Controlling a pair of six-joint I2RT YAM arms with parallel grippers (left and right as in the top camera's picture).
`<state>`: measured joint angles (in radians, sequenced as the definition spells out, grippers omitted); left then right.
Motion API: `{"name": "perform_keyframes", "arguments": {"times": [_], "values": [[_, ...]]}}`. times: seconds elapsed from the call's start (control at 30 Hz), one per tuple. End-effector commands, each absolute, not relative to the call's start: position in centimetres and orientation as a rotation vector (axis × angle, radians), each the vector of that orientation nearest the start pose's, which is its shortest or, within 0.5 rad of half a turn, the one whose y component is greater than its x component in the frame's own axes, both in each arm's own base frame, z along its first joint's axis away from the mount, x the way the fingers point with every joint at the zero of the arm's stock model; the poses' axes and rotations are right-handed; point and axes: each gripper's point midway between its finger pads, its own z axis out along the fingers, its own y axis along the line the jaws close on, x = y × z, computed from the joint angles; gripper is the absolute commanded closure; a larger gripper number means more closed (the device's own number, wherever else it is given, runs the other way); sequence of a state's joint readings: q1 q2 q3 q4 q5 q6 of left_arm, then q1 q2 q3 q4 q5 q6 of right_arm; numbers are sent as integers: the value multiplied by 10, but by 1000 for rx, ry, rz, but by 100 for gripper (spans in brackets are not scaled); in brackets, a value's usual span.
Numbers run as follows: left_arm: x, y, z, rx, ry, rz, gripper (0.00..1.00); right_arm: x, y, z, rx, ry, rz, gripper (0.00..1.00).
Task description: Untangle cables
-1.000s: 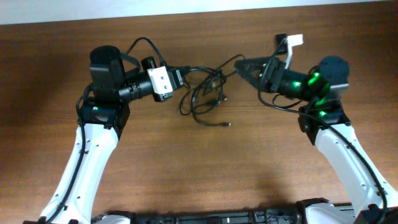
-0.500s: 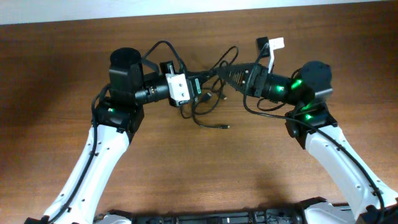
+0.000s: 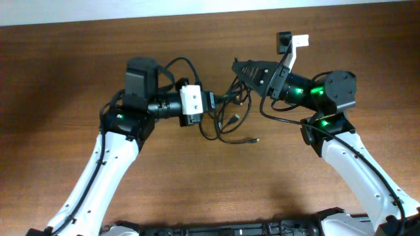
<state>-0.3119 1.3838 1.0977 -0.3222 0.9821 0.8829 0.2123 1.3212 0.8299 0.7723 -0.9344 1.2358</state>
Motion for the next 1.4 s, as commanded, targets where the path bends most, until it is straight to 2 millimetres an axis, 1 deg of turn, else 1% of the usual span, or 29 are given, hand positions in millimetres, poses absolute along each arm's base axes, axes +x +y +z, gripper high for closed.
{"name": "perform_keyframes", "arguments": {"times": [0.0, 0.03, 0.13, 0.2, 0.33, 0.37, 0.5, 0.53, 0.67, 0.77, 0.83, 0.97, 1.1, 1.23, 1.3, 1.37], "values": [[267, -269, 272, 1556, 1170, -826, 100, 348, 202, 371, -27, 1583, 1680, 1], [264, -271, 271, 1563, 1169, -836, 100, 351, 199, 371, -9, 1574, 1664, 1], [250, -281, 268, 1596, 1161, -882, 100, 368, 176, 373, 82, 1535, 1596, 1], [243, -285, 267, 1610, 1155, -903, 100, 374, 166, 374, 110, 1524, 1572, 1], [220, -298, 263, 1657, 1140, -976, 100, 390, 128, 374, 201, 1487, 1488, 1], [215, -298, 260, 1667, 1156, -998, 100, 396, 113, 375, 240, 1469, 1455, 1], [206, -294, 251, 1675, 1234, -1062, 100, 407, 74, 374, 325, 1436, 1373, 1], [205, -293, 250, 1676, 1242, -1068, 100, 408, 68, 372, 340, 1435, 1360, 1], [200, -293, 254, 1674, 1228, -1098, 100, 417, 38, 356, 464, 1463, 1305, 1], [197, -291, 253, 1675, 1246, -1108, 100, 419, 15, 356, 502, 1442, 1261, 1], [194, -288, 256, 1675, 1250, -1105, 100, 420, -4, 350, 552, 1440, 1227, 1], [196, -273, 270, 1636, 1254, -1057, 100, 421, -37, 332, 677, 1463, 1176, 1], [205, -247, 293, 1560, 1257, -952, 100, 420, -56, 320, 736, 1477, 1129, 1], [209, -225, 313, 1501, 1237, -848, 100, 419, -66, 309, 787, 1497, 1103, 1], [212, -216, 320, 1474, 1239, -804, 100, 419, -66, 305, 796, 1511, 1094, 1], [218, -208, 322, 1448, 1253, -775, 100, 418, -63, 303, 793, 1525, 1106, 1]]}}
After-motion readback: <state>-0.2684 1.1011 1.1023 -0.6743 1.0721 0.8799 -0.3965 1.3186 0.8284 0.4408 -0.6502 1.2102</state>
